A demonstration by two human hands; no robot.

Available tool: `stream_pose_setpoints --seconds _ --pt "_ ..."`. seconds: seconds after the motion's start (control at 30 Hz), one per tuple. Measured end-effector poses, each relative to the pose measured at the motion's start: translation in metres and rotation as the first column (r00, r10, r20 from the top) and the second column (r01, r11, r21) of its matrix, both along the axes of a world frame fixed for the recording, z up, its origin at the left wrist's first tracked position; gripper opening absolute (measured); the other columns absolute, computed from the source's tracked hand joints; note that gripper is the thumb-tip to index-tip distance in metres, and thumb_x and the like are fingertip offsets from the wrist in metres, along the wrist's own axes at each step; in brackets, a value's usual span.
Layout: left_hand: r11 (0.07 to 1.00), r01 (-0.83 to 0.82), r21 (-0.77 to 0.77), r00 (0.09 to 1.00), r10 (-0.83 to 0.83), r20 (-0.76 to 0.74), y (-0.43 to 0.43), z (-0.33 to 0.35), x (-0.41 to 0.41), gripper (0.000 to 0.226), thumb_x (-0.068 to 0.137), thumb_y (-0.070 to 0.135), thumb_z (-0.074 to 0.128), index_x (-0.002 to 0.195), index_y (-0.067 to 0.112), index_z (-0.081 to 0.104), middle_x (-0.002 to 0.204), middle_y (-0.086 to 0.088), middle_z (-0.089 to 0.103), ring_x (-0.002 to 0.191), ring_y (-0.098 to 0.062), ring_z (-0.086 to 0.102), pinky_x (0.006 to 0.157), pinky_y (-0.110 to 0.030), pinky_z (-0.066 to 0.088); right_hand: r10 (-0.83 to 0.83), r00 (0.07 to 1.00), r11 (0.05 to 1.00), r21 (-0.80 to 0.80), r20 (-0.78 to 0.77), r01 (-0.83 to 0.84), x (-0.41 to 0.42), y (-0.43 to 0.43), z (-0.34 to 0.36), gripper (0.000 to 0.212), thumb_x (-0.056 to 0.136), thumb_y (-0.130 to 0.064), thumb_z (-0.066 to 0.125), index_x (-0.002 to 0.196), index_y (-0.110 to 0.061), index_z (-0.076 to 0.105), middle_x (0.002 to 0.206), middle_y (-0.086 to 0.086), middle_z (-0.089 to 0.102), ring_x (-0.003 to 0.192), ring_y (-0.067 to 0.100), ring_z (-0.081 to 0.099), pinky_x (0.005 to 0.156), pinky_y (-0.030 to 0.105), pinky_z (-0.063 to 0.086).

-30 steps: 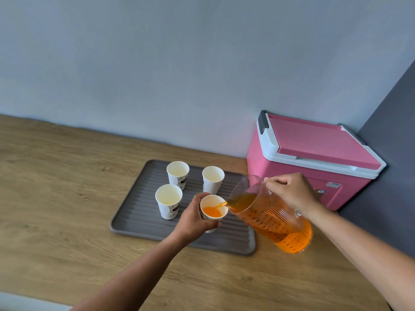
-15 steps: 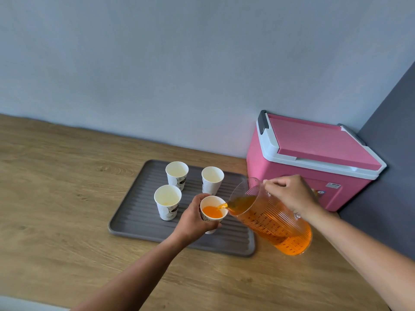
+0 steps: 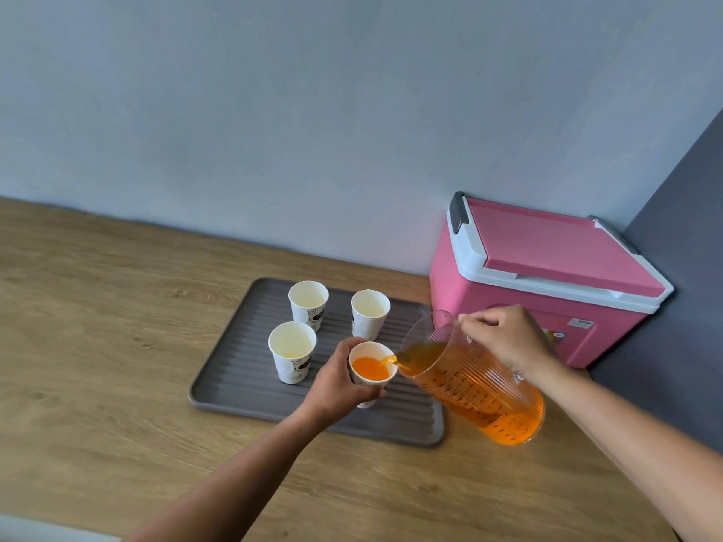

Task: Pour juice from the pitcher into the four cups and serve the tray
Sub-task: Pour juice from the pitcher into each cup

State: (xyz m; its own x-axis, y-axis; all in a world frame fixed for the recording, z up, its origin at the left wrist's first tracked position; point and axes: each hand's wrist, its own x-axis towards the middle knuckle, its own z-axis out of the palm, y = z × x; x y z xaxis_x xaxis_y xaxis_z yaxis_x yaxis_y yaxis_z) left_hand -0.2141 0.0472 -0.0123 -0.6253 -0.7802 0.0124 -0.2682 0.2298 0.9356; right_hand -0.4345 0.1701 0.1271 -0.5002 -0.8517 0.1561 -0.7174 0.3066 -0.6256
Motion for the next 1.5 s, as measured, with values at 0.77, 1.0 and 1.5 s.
stream_pose_setpoints --seconds 0.77,1.0,1.5 --pt "1.000 0.008 0.022 1.000 -0.008 -0.003 0.0038 -0.0064 0.0001 0.082 0.060 0.036 0.087 0.128 0.038 0.042 0.116 0.017 0.060 0.109 -0.005 0.058 0.094 -0.034 0.053 0.003 1.000 1.000 -0.004 0.000 -0.003 -0.0013 0.0006 -0.0075 0.053 0.071 -0.058 0.057 0.081 -0.011 0.077 0.076 0.012 0.074 0.080 0.029 0.071 0.071 0.040 0.056" --pt "1.000 0.014 0.010 1.000 -0.014 0.002 0.0047 -0.0059 0.0001 0.081 0.062 0.035 0.087 0.128 0.038 0.041 0.119 0.017 0.058 0.110 -0.006 0.057 0.095 -0.034 0.052 -0.014 1.000 1.000 0.009 0.011 0.014 0.0001 0.0024 -0.0065 0.029 0.083 -0.044 0.066 0.076 -0.019 0.080 0.076 0.004 0.077 0.081 0.024 0.073 0.075 0.041 0.058" --pt "1.000 0.001 0.007 1.000 0.000 -0.020 0.0032 -0.0035 -0.0014 0.079 0.061 0.033 0.088 0.125 0.040 0.042 0.116 0.017 0.060 0.108 -0.003 0.058 0.092 -0.028 0.052 -0.046 0.997 0.998 -0.046 0.056 0.048 0.0075 0.0073 -0.0015 0.027 0.089 -0.035 0.067 0.072 -0.020 0.080 0.069 0.008 0.075 0.070 0.026 0.069 0.066 0.040 0.055"
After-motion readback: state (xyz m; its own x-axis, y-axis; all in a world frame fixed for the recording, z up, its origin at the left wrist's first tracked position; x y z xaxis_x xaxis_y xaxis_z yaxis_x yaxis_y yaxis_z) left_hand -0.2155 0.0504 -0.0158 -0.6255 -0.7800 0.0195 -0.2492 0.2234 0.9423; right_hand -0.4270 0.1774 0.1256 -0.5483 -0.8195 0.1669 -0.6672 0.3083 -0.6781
